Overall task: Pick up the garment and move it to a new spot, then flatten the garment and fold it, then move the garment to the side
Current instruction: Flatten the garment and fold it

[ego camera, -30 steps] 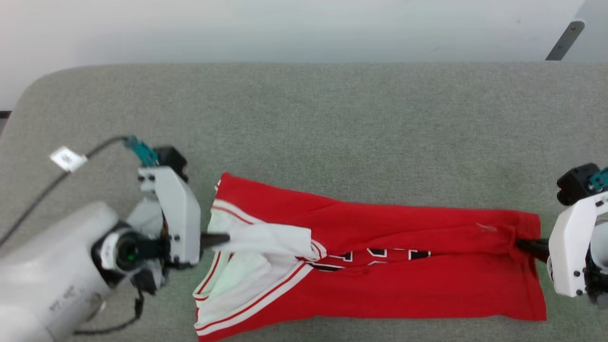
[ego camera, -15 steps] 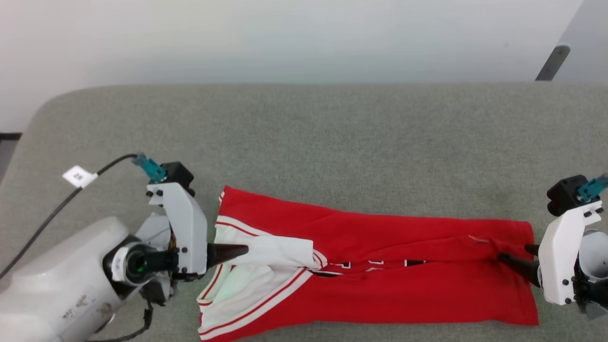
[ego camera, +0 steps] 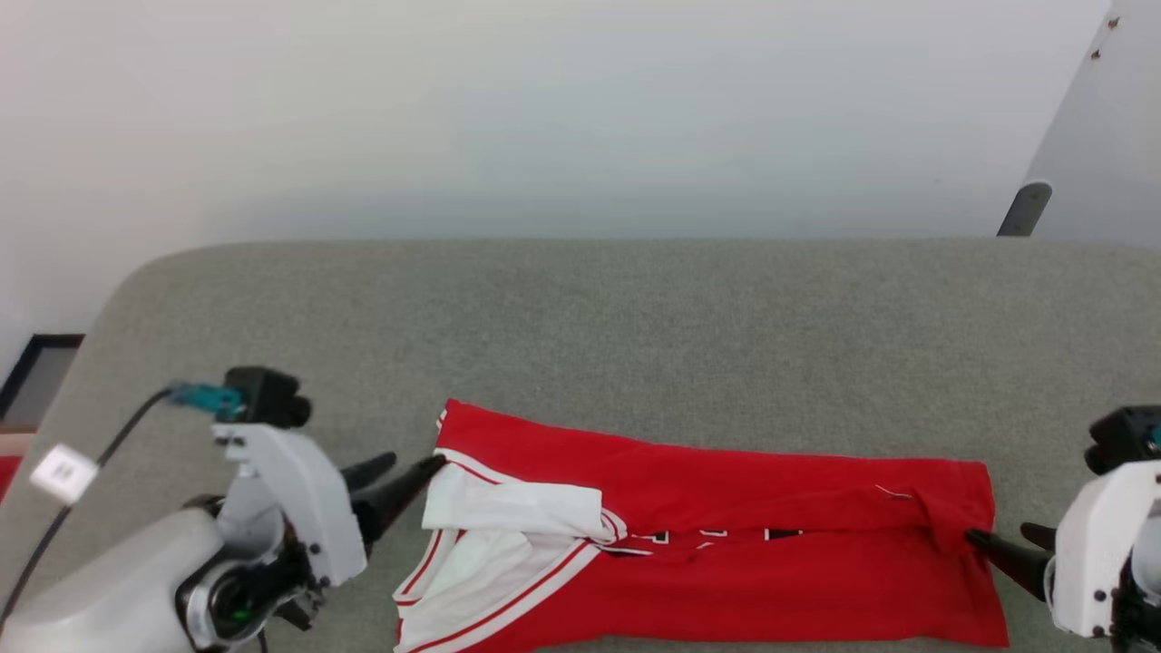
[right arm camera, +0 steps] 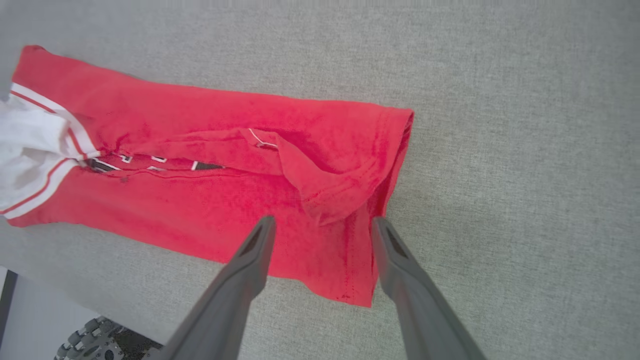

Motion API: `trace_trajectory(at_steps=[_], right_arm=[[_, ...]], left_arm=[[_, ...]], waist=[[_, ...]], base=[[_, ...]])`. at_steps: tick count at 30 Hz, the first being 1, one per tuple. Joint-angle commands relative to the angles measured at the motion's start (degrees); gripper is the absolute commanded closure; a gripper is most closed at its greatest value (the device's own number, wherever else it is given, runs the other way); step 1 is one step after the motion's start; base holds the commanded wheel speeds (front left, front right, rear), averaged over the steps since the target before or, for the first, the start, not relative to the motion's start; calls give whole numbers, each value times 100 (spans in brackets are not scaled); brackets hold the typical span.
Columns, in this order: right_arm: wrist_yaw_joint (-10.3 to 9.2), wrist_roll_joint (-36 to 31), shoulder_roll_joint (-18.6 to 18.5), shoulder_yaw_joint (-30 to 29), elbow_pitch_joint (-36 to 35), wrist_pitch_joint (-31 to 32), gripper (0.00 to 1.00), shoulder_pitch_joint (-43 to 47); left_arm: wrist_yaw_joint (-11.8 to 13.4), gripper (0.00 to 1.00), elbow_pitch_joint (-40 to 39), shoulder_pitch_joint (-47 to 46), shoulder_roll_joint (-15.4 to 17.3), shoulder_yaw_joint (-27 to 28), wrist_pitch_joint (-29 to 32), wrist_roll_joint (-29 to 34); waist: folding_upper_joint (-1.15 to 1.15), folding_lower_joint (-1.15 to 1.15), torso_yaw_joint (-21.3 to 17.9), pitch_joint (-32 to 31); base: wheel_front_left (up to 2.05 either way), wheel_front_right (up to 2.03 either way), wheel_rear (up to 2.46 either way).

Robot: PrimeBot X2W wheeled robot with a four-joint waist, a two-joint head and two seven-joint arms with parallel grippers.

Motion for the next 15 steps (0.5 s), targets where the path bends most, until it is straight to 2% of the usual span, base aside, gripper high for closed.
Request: trace_trajectory(at_steps=[1,8,12,15], right_arm=[[-2,-101,73,-138,-15,-67,0,110],[-2,-694,521,-845,134,-59,0,323],[-2,-939,700,-1101,241,85,0,231],[-2,-1081,787,-1270,306,247,0,159]], left_arm=[[-38,0,2,140,45,68,-235,37],[-185,0,15,743,161,389,-2006,562],[-120,0,126,1094,117,746,-2319,1029],[-94,0,170,1477,-78,1643,-2331,1640]], waist=[[0,0,27,-86],[0,0,106,-141],[0,0,193,-125],[0,0,297,-99]], base=[[0,0,0],[0,0,0],[0,0,0],[0,0,0]])
